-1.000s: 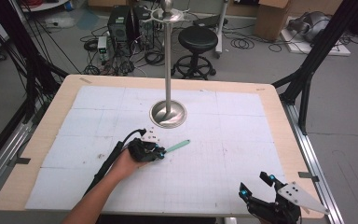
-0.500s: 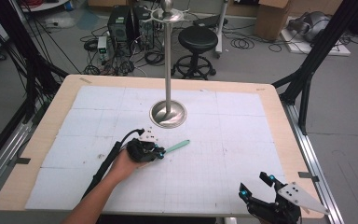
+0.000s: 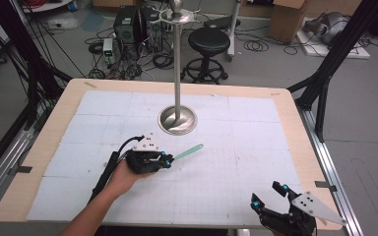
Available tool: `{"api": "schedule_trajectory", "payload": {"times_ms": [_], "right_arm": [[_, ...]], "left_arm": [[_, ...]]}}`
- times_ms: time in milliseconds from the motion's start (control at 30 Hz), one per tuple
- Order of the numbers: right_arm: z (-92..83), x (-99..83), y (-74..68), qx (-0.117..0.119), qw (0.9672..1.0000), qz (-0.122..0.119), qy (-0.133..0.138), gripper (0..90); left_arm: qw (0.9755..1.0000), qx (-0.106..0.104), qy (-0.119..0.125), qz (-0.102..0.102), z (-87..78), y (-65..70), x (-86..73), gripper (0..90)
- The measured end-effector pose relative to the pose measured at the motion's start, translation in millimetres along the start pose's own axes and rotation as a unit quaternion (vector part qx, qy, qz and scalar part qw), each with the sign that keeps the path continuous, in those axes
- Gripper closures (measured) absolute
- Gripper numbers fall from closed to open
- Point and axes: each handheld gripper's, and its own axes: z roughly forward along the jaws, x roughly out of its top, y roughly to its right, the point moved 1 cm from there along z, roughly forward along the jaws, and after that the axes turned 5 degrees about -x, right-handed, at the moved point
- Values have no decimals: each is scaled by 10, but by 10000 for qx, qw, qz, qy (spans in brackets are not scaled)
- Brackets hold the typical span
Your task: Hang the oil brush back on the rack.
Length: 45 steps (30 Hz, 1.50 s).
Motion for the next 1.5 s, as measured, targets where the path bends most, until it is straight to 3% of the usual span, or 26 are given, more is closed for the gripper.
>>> {"api": "schedule_trajectory", "payload": {"times_ms": [67,233,500,600,633,733,767,800,867,933,967,1033,1100,1200,1233,1267,1300,1333,1367,1400,1433,1500], "right_arm": [[16,-2,-10,66,10000,-16,-19,176],[48,0,-37,253,9996,-92,-37,175],[93,29,-109,696,9974,-154,93,175],[136,60,-145,964,9951,-103,174,176],[173,97,-180,1174,9927,-118,240,176],[214,157,-226,1471,9884,-75,363,175],[226,181,-246,1562,9869,-93,386,175],[226,181,-246,1562,9869,-93,386,175],[251,227,-286,1768,9833,-116,420,175],[282,283,-350,2087,9768,-254,420,175],[282,283,-350,2087,9768,-254,420,175],[350,330,-418,2368,9700,-386,380,204],[362,336,-431,2400,9694,-374,349,220],[472,382,-528,2693,9617,-457,216,261],[536,407,-585,2910,9551,-520,187,313],[536,407,-585,2910,9551,-520,187,313],[583,424,-630,3089,9492,-556,209,350],[604,432,-651,3173,9465,-558,190,375],[604,432,-651,3173,9465,-558,190,375],[652,447,-681,3292,9418,-643,211,414],[652,447,-681,3292,9418,-643,211,414],[687,462,-708,3393,9380,-688,190,454]], "left_arm": [[9996,-162,213,14,-64,86,29,819],[9978,-437,488,96,-150,216,72,819],[9914,-894,936,207,-333,439,84,819],[9891,-995,1061,237,-395,492,71,818],[9882,-1025,1110,273,-425,510,66,818],[9870,-1051,1184,291,-455,525,62,818],[9851,-1114,1286,265,-482,540,57,818],[9851,-1114,1286,265,-482,540,57,818],[9834,-1161,1373,249,-501,556,51,818],[9823,-1206,1408,260,-514,572,47,818],[9821,-1213,1414,282,-519,579,46,818],[9811,-1247,1447,296,-537,594,44,818],[9804,-1270,1474,291,-544,600,42,818],[9790,-1311,1532,288,-564,617,38,818],[9782,-1351,1551,288,-570,625,36,818],[9778,-1372,1558,282,-573,631,34,818],[9772,-1386,1581,283,-572,638,30,818],[9769,-1408,1576,311,-573,639,26,818],[9764,-1423,1597,292,-572,645,21,818],[9755,-1463,1618,293,-572,648,16,818],[9748,-1497,1622,308,-574,645,11,818],[9739,-1544,1639,299,-576,648,-3,817]]}}
